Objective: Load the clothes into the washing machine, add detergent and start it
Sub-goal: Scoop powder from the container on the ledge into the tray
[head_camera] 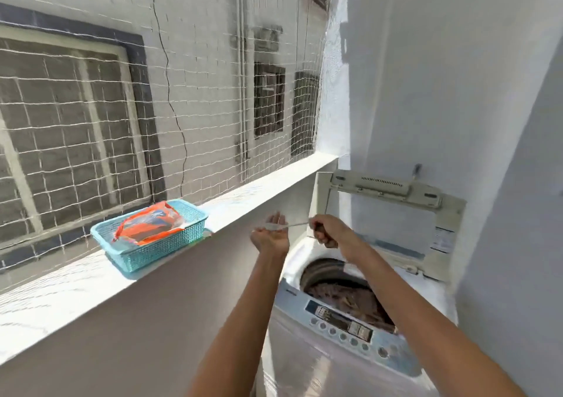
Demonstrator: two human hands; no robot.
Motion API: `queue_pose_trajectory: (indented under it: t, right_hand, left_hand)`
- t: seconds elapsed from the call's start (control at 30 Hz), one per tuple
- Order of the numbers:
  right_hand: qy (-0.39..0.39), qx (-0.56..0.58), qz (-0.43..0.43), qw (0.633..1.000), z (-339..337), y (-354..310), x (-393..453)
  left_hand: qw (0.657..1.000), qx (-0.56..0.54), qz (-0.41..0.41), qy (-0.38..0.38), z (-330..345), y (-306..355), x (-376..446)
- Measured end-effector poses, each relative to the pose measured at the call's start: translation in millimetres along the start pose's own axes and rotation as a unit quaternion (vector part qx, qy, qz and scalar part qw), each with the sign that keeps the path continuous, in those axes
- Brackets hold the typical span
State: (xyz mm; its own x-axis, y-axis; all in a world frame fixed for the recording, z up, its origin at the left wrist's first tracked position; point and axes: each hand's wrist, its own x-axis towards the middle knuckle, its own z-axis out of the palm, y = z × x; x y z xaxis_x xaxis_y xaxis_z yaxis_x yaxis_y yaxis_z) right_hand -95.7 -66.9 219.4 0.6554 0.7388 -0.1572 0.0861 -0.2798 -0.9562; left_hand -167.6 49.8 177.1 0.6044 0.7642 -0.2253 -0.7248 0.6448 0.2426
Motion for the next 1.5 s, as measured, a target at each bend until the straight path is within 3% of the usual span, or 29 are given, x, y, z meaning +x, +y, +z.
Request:
queue_pose_trajectory:
  t: [0.37, 0.7, 0.97, 1.3, 1.5]
  right_hand:
    - [0.110, 0.029, 0.030, 0.993, -131, 83, 46]
    - [0.275, 0.086, 0.057, 0.956, -184, 191, 125]
    - [0.369, 0.050, 0.130, 0.919, -182, 262, 215]
    - [0.381, 0.035, 0.173, 0.908, -176, 325, 248]
    - [0.360, -0.111, 0.171, 0.911, -174, 323, 250]
  left_hand:
    - [0.994, 0.051, -0.093, 0.021, -5, -166, 76]
    - [0.970, 0.163, -0.169, 0.070, -44, -279, 197]
    - [0.940, 0.246, -0.215, 0.095, -72, -329, 281]
    - [0.931, 0.293, -0.215, 0.041, -108, -339, 320]
    - [0.926, 0.309, -0.215, 0.023, -114, -336, 323]
